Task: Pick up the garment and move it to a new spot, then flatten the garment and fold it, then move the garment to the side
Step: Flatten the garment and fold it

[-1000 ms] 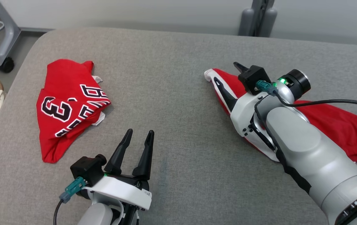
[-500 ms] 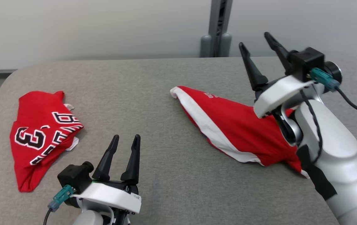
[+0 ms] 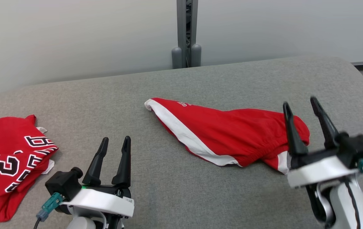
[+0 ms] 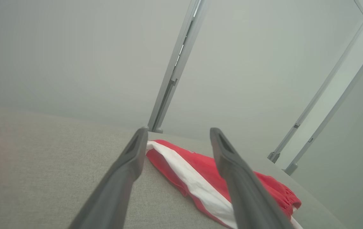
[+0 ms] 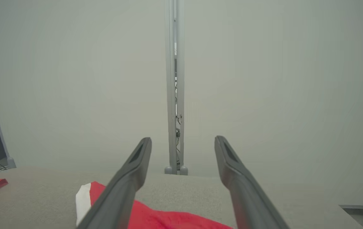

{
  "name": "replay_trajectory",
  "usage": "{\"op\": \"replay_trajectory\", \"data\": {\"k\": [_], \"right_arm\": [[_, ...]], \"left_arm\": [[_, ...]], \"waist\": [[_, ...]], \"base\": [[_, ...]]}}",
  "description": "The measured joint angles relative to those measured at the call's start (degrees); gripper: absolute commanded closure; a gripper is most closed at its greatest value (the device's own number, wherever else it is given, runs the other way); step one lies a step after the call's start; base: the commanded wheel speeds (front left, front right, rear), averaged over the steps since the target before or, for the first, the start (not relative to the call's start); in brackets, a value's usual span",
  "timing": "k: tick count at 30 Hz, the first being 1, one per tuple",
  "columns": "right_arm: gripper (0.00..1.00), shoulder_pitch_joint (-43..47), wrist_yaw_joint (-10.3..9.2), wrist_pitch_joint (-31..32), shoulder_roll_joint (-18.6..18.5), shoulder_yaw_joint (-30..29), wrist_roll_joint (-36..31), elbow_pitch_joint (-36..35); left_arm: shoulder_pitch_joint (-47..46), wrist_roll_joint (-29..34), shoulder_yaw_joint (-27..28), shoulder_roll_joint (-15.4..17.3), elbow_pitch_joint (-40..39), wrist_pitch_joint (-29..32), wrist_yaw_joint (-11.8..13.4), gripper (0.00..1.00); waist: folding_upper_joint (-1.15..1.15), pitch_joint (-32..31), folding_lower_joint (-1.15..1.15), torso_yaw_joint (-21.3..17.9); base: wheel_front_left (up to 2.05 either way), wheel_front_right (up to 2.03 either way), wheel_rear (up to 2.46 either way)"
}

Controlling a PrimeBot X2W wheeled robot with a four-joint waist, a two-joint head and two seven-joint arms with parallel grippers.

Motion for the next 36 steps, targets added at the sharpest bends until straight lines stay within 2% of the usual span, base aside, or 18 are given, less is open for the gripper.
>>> {"op": "replay_trajectory", "data": {"k": [8, 14, 23, 28, 36], "right_arm": [[0.00, 12.7, 0.00, 0.0, 1.2, -1.7, -2.0, -2.9], [0.00, 14.2, 0.00, 0.0, 2.6, -2.3, -2.2, -3.2], [0.00, 13.6, 0.00, 0.0, 2.6, -2.0, -2.7, -2.8], [0.00, 13.4, 0.00, 0.0, 2.7, -0.9, -1.8, 1.0], [0.00, 8.1, 0.00, 0.0, 3.0, 1.8, 2.8, 11.9]], "left_arm": [[1.8, 0.8, 1.3, 0.0, -1.7, 0.0, -0.5, 0.00], [2.0, 1.1, 1.5, 0.0, -1.4, 0.0, -0.8, 0.00], [2.0, 1.4, 0.4, 0.0, -0.8, 0.0, -1.2, 0.00], [1.9, 1.6, -0.1, 0.0, -0.4, 0.0, -1.4, 0.00], [-0.1, 2.8, -1.2, 0.0, 0.5, 0.0, -1.7, 0.00]], "waist": [[0.00, -0.4, 0.00, -1.4], [0.00, -0.2, 0.00, -1.7], [0.00, 0.1, 0.00, -0.6], [0.00, 1.2, 0.00, 0.5], [0.00, 4.5, 0.00, 3.3]], "base": [[0.00, 0.00, 0.00], [0.00, 0.00, 0.00], [0.00, 0.00, 0.00], [0.00, 0.00, 0.00], [0.00, 0.00, 0.00]]}}
